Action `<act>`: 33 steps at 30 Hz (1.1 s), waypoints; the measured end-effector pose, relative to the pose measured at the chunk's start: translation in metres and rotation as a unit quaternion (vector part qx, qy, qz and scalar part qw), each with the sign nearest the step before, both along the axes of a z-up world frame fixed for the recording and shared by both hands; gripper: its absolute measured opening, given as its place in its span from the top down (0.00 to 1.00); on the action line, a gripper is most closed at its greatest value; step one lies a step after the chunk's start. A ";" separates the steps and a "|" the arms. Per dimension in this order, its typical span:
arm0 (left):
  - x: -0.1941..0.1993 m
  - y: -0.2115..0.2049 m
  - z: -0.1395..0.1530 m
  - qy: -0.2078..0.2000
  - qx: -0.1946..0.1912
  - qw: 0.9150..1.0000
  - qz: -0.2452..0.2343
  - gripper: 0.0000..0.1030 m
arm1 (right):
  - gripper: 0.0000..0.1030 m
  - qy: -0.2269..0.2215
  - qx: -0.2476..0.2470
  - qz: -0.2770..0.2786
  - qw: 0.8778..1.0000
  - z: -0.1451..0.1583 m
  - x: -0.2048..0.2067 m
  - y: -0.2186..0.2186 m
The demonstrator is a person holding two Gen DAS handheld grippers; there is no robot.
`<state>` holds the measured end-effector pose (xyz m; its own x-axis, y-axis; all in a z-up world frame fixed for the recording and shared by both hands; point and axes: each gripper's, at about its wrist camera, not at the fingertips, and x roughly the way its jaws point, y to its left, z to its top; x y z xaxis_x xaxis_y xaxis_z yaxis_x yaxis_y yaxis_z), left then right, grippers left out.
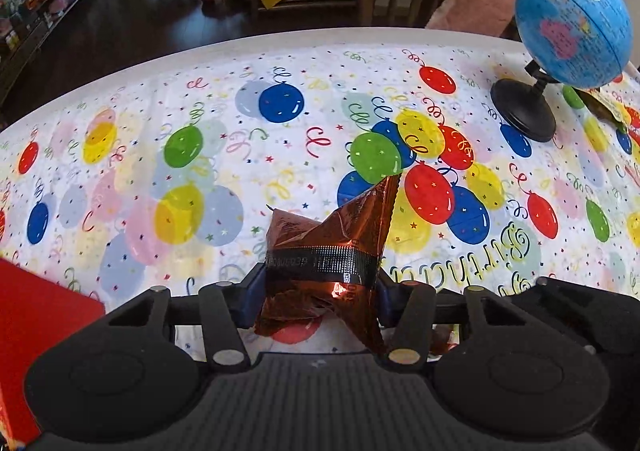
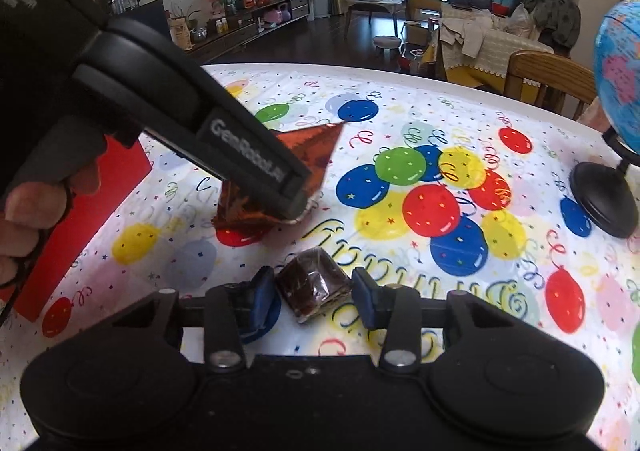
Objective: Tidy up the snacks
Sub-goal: 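Grasp the brown foil bag with the left tool while the right tool grasps the small brown chocolate, then carry the brown foil bag and chocolate into the box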
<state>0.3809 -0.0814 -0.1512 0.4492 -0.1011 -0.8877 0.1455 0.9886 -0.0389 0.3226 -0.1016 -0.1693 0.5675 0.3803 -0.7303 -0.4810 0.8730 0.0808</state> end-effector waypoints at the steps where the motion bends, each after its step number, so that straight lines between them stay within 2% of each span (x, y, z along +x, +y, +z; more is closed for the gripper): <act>1: -0.002 0.001 0.002 -0.002 -0.001 1.000 0.001 0.50 | 0.61 -0.001 0.001 -0.003 1.000 0.002 -0.003 -0.002; 11: -0.036 0.010 0.040 -0.027 -0.008 0.999 0.017 0.50 | 0.61 -0.013 0.017 -0.034 0.999 0.036 -0.029 -0.018; 19: -0.075 0.025 0.081 -0.057 -0.017 0.998 0.027 0.49 | 0.61 -0.036 0.027 -0.046 0.998 0.074 -0.055 -0.014; 26: -0.110 0.050 0.106 -0.070 -0.026 0.996 0.040 0.49 | 0.61 -0.051 0.026 -0.048 0.997 0.104 -0.080 0.004; 33: -0.144 0.092 0.126 -0.082 -0.033 0.994 0.056 0.49 | 0.61 -0.058 0.028 -0.040 0.997 0.128 -0.103 0.043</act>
